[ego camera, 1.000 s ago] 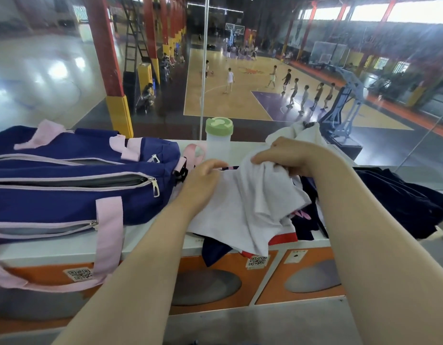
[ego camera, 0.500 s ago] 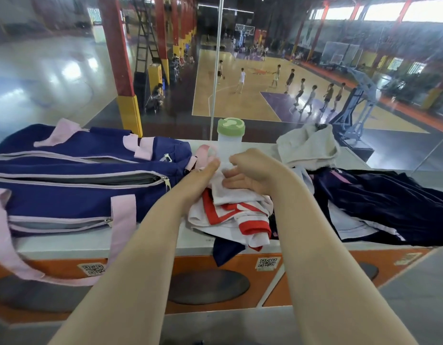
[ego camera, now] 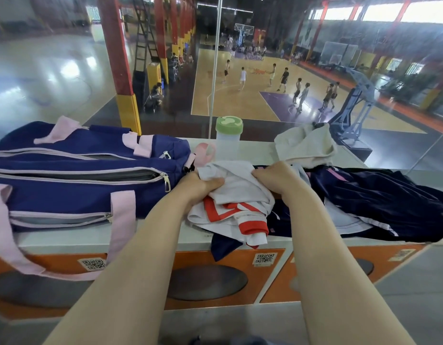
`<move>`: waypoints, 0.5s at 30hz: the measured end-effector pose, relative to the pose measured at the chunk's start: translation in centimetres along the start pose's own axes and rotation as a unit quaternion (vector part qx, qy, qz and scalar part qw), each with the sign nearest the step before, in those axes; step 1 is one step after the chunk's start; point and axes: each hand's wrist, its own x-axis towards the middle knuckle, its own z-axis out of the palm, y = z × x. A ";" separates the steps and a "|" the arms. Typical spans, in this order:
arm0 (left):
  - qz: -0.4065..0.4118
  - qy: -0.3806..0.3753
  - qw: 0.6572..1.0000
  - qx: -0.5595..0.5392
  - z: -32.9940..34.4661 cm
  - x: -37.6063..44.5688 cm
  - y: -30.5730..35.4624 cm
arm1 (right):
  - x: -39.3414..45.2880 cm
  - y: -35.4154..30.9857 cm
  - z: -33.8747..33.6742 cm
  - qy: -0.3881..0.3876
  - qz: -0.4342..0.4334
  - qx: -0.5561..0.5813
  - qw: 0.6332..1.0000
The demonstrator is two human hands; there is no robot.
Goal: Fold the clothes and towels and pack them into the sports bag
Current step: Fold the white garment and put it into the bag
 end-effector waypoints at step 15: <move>0.053 -0.044 0.997 -0.024 -0.2 -1.1 0.7 | -0.6 -0.7 1.6 -0.176 0.037 0.227 0.957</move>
